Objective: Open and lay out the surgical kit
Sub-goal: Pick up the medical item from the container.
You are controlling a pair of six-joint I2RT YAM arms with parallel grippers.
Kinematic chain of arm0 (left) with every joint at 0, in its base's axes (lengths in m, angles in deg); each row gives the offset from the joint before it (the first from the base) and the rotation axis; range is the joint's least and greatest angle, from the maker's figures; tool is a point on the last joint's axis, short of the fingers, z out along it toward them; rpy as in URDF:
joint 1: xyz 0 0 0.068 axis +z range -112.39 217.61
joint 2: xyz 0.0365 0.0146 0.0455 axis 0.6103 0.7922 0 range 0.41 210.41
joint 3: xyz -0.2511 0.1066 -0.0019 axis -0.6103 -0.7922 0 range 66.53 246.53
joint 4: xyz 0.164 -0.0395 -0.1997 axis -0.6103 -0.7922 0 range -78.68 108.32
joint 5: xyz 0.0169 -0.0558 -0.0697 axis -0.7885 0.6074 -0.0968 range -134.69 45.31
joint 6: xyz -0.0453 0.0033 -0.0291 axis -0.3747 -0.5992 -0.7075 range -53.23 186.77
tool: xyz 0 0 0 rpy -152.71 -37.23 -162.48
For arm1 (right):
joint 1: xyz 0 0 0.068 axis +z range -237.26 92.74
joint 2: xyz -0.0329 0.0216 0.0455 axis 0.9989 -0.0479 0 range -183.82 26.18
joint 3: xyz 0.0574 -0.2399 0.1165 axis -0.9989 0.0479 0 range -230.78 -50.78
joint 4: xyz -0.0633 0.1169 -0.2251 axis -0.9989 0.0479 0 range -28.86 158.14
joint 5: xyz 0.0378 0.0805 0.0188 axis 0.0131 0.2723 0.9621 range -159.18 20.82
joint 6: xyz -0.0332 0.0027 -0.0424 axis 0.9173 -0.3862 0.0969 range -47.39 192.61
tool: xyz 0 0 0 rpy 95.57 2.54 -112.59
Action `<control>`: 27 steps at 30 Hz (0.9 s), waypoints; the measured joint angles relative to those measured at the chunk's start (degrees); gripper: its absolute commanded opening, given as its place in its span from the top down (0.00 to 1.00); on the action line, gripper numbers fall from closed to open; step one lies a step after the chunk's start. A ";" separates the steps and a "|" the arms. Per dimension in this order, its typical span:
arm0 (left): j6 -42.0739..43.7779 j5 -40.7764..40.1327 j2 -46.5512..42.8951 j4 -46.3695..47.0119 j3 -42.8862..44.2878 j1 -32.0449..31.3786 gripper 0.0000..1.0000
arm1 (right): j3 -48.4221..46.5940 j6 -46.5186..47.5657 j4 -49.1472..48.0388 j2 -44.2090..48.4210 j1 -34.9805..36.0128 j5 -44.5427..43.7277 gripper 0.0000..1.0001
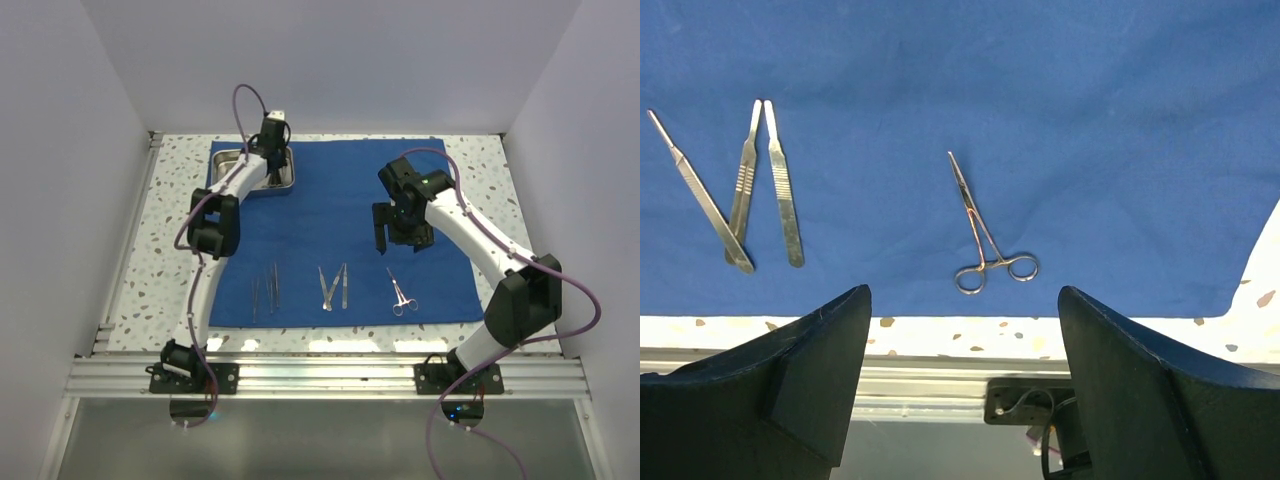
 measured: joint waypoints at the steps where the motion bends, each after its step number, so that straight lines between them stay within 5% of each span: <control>1: -0.07 -0.24 0.04 0.02 0.00 -0.09 1.00 | 0.07 0.07 -0.09 0.00 0.00 0.00 0.21; 27: -0.55 1.14 -4.28 -3.32 -2.47 3.04 1.00 | 1.01 0.13 -3.39 0.17 0.00 1.68 0.22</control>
